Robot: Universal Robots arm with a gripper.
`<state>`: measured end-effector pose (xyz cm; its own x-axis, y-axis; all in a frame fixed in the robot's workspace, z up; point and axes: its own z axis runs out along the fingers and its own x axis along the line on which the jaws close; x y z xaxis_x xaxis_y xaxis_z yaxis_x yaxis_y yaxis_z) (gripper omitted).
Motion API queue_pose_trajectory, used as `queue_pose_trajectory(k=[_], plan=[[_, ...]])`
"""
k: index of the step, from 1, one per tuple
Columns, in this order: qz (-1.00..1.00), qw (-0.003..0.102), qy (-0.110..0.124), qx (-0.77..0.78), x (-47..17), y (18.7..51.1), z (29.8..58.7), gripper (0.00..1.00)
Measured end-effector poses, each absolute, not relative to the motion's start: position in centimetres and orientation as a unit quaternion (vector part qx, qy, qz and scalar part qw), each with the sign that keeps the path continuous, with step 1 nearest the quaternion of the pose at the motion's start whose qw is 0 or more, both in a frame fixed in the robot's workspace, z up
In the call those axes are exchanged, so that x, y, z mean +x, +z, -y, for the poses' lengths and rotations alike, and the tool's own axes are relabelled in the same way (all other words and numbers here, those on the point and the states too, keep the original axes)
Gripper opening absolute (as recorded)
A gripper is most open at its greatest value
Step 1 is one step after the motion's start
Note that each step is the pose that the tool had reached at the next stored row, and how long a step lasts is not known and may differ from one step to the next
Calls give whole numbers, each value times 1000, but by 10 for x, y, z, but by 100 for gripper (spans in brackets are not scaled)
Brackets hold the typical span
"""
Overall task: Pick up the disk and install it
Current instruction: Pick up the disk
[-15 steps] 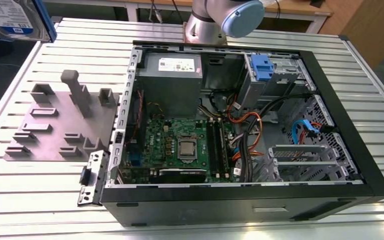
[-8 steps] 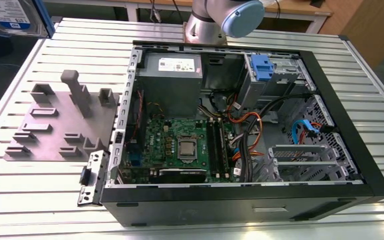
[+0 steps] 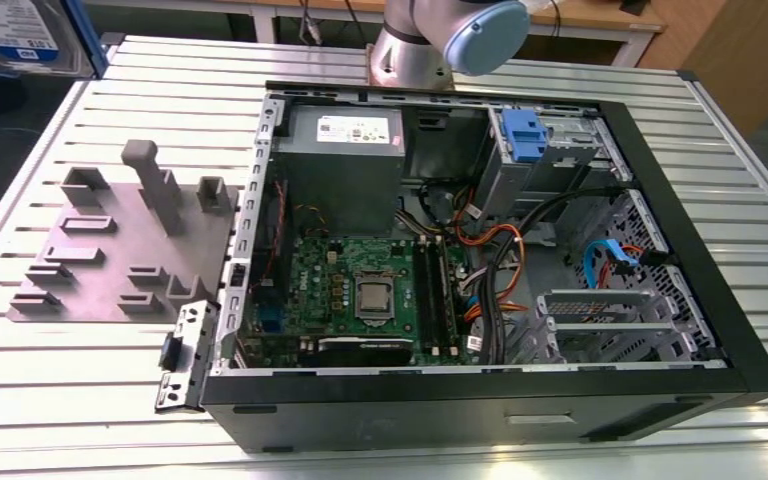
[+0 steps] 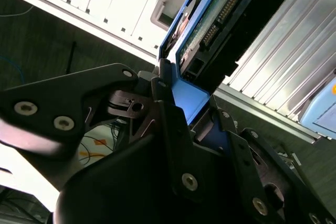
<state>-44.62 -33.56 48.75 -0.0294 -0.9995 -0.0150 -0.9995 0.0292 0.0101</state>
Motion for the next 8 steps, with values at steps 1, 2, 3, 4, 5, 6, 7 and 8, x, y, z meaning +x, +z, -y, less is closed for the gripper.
queue_pose_trajectory(k=[1, 2, 3, 4, 5, 6, 7, 8], plan=[[-717, 2, 9, -697, -446, 487, 336, 36], [-717, 2, 9, -697, -446, 487, 337, 36], [-717, 2, 9, -697, -446, 487, 338, 36], [-717, 2, 9, -697, -446, 487, 339, 36], [-717, 2, 9, -697, -446, 487, 340, 36], [-717, 2, 9, -697, -446, 487, 341, 36], [-717, 2, 9, -697, -446, 487, 343, 36], [-717, 2, 9, -697, -446, 487, 344, 36]])
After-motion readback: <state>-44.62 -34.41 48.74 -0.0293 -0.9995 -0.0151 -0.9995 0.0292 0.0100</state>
